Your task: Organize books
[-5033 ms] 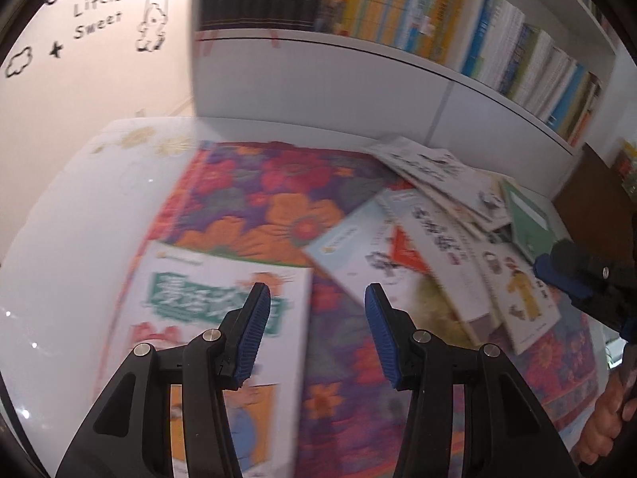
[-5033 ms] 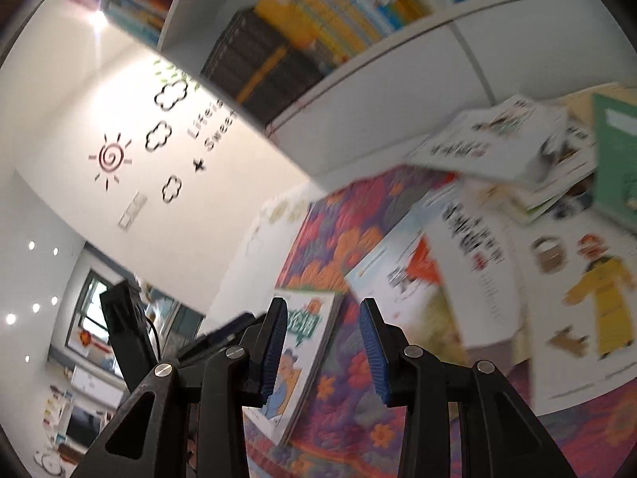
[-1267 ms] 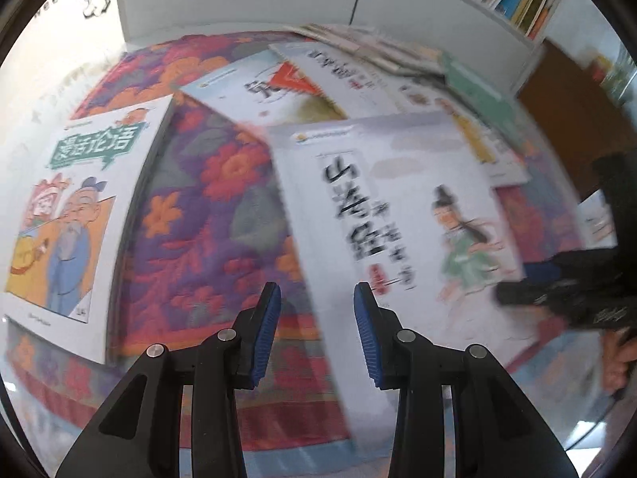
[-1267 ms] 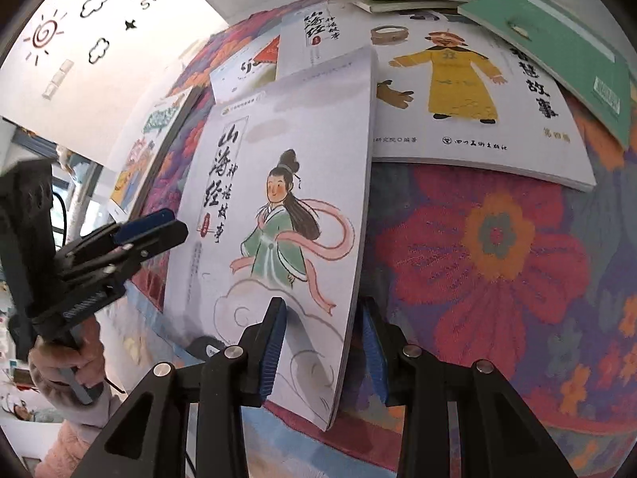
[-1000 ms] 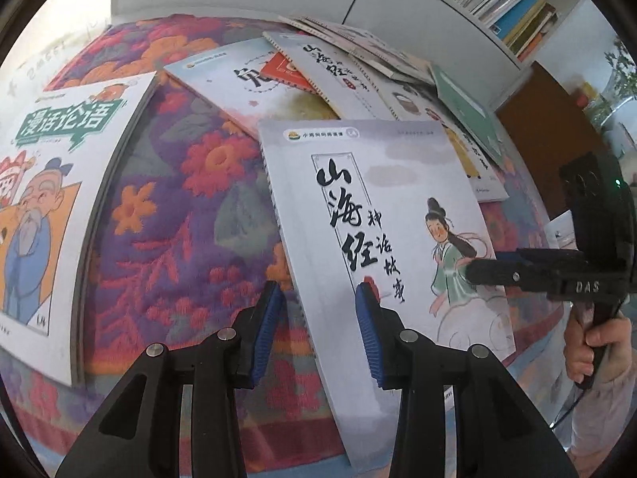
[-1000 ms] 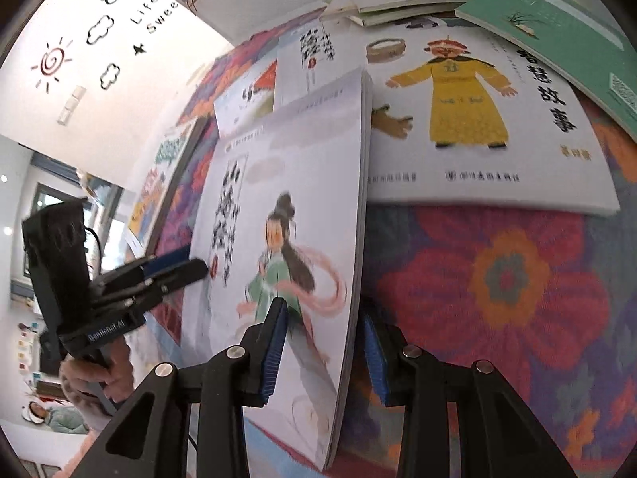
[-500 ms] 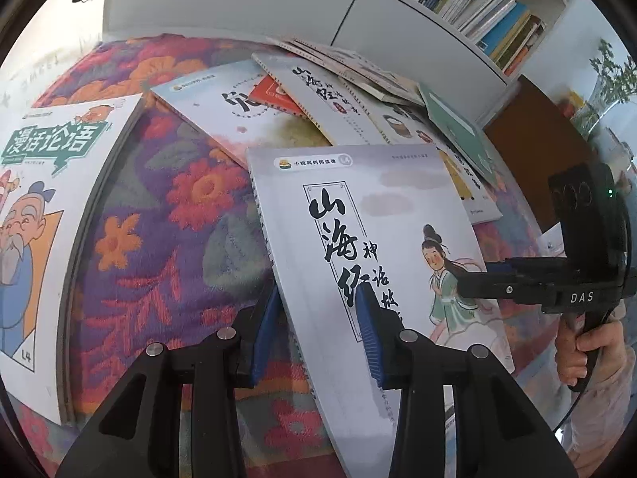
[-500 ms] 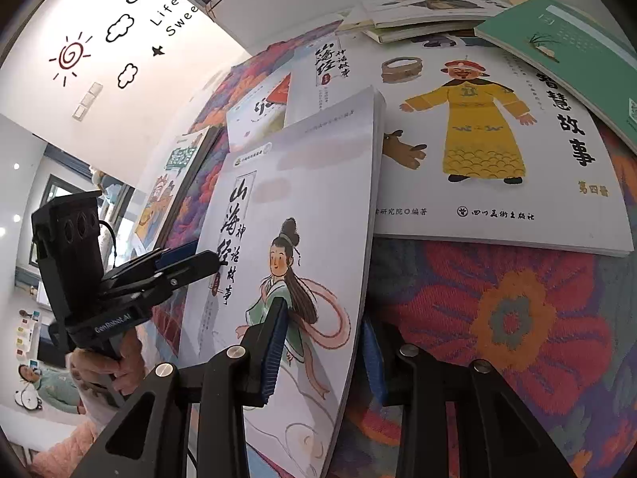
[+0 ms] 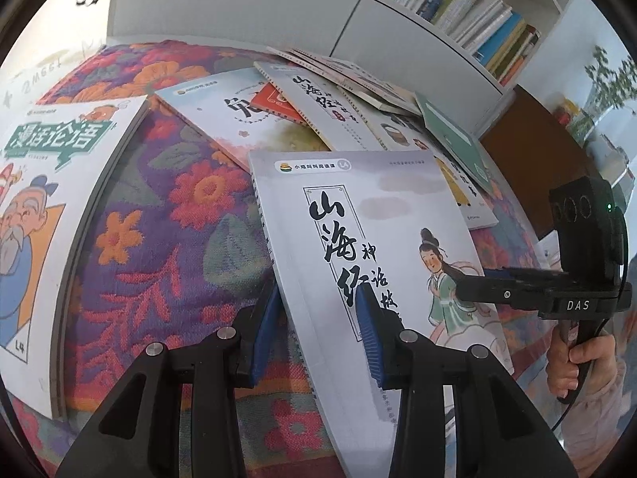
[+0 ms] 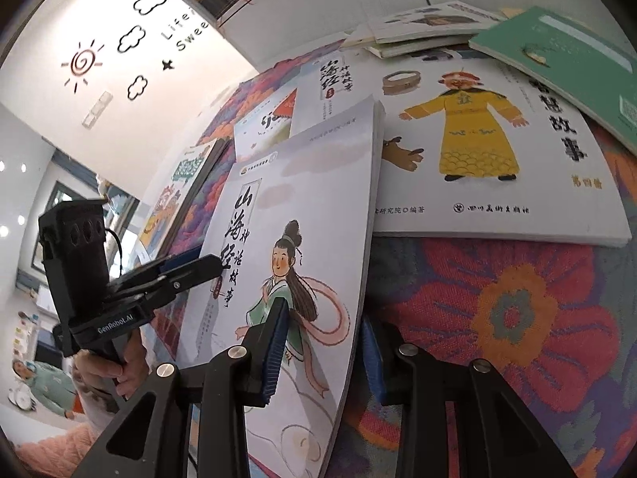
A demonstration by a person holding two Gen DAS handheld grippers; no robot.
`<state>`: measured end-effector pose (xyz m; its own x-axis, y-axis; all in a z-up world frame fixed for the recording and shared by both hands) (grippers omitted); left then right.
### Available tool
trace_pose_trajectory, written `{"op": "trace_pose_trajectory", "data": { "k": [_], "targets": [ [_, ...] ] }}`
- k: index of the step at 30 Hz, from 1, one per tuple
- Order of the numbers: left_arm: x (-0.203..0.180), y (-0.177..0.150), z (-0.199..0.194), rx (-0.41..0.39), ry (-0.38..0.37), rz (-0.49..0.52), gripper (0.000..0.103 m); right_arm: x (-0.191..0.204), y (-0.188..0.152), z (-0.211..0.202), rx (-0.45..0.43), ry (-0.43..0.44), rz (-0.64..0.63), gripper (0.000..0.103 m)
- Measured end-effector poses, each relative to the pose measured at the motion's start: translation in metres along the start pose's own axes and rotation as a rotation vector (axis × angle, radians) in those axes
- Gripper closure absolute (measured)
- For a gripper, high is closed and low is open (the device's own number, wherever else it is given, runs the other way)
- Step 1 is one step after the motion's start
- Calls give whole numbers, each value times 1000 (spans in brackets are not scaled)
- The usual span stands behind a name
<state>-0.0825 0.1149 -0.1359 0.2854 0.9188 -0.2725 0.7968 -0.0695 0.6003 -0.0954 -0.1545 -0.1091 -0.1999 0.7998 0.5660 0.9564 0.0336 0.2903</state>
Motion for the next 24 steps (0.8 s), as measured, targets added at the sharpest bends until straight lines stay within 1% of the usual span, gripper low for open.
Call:
{"op": "trace_pose_trajectory", "data": {
  "k": [4, 7, 9, 10, 14, 19, 24],
  "targets": [
    [-3, 5, -4, 61, 18, -20, 68, 2, 5, -5, 45, 5, 100, 75],
    [-4, 13, -14, 65, 13, -14, 68, 17, 4, -14, 41, 23, 82, 78],
    [-5, 16, -18, 66, 6, -13, 68, 25, 4, -19, 44, 70, 100, 78],
    [-7, 18, -20, 68, 7, -10, 68, 31, 3, -21, 48, 78, 100, 78],
    [-10, 23, -25, 81, 41, 9, 68, 49, -1, -23, 46, 61, 77, 78],
    [-1, 26, -29, 80, 24, -19, 68, 61, -2, -22, 53, 64, 73, 78],
    [1, 28, -35, 79, 37, -12, 68, 69, -2, -22, 58, 58, 71, 78]
  ]
}}
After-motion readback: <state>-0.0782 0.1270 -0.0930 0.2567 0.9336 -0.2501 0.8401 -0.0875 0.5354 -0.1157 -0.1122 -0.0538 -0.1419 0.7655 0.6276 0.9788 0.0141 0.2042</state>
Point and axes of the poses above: each gripper's, at about its wrist camera, not at the fingertips, and z roughly the way its jaws point, x to its left, y to its top, the point moved 1 cm from there along z, roughly the way its jaws point, and after that the axes turned 10 degrees about z, right-handed, at the moved point
